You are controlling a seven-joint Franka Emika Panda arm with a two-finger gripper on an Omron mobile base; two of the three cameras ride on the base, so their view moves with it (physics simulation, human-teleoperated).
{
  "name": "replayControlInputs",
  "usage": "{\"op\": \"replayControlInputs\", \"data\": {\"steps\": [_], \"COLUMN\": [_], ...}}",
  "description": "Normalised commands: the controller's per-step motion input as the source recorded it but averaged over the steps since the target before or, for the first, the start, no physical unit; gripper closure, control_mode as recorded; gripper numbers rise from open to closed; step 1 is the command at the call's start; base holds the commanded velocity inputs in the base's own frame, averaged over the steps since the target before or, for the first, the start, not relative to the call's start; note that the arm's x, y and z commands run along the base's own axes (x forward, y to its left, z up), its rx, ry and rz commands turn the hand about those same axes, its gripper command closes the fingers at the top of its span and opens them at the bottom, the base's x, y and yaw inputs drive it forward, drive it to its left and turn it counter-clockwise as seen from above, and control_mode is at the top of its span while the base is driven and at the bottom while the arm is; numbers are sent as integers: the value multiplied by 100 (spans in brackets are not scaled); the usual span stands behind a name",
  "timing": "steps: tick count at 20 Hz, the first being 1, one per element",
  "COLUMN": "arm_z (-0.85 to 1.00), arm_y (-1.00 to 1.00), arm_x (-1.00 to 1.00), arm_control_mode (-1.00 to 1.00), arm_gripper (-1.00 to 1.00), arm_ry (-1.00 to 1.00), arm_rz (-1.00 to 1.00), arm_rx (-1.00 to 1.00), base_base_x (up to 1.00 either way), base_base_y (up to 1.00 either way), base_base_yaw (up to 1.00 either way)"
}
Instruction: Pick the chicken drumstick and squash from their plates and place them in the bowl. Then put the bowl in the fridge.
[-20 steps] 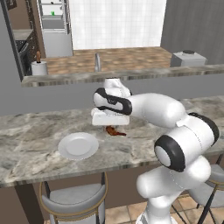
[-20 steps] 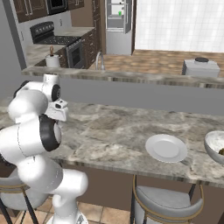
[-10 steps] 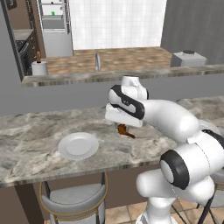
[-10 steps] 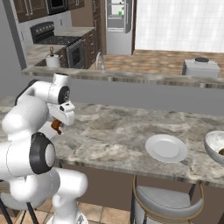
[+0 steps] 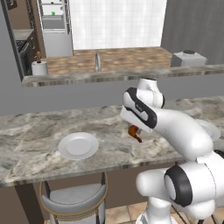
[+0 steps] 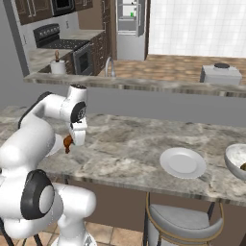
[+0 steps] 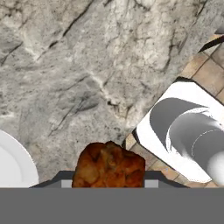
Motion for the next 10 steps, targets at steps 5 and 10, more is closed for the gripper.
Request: {"op": "replayControlInputs", "data": {"steps": [5, 10], "arm_z": [17, 16], "arm_y": [-43, -44], "arm_x": [-10, -10], "arm_control_mode": [-100, -100], "arm_gripper": [100, 100], "arm_ry": [0, 0], "arm_rz": [-24, -12], "arm_rx": [-7, -13], "base_base_x": [0, 0], "base_base_y": [0, 0], "base_base_yaw": [0, 0]}}
